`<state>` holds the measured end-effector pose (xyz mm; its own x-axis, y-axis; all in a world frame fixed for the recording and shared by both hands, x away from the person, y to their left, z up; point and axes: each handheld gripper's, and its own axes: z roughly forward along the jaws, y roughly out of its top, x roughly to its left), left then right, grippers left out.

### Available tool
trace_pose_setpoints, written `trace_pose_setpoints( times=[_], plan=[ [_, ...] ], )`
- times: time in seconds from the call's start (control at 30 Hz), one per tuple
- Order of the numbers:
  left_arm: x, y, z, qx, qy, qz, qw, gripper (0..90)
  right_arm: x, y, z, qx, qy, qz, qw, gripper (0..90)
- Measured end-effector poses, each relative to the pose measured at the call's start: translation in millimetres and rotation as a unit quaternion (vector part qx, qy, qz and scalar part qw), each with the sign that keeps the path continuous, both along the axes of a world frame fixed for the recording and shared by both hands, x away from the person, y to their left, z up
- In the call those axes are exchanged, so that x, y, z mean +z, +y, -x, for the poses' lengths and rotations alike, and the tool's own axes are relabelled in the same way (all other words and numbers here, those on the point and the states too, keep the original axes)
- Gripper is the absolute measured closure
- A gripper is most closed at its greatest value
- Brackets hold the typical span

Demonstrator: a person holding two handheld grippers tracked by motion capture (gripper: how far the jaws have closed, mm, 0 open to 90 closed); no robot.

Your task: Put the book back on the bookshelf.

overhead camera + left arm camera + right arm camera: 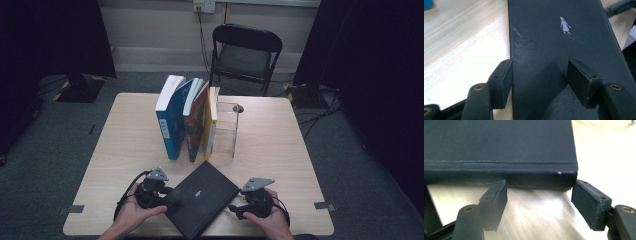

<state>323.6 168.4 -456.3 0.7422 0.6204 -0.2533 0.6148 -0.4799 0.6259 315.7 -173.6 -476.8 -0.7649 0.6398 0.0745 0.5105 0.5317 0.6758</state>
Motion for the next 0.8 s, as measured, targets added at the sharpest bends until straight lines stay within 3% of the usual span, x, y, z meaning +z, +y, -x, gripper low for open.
trace_pose_setpoints(
  times=[0.2,0.27,0.53,0.67,0.8],
  plan=[
    [-4.6,-7.5,-19.1,-0.01,0.0,0.025,0.9996,41.9,-0.7,0.2,-0.5,-0.007,0.0,-0.003,1.0,29.3],
    [-4.3,-12.2,-23.1,-0.005,0.002,0.024,0.9997,42.0,-1.2,-0.3,-0.9,-0.01,0.004,-0.007,0.9999,29.2],
    [-2.5,-6.0,-5.3,-0.012,0.014,0.017,0.9997,42.8,0.0,-0.1,-2.7,-0.015,-0.001,-0.007,0.9999,36.1],
    [0.7,-6.3,6.8,-0.009,0.019,0.001,0.9998,42.0,-0.1,1.6,-9.7,-0.021,-0.006,-0.005,0.9997,37.0],
    [-1.4,1.9,11.1,-0.008,0.03,0.015,0.9994,44.2,-1.1,5.4,-19.0,-0.024,-0.01,-0.009,0.9996,36.7]
  ],
)
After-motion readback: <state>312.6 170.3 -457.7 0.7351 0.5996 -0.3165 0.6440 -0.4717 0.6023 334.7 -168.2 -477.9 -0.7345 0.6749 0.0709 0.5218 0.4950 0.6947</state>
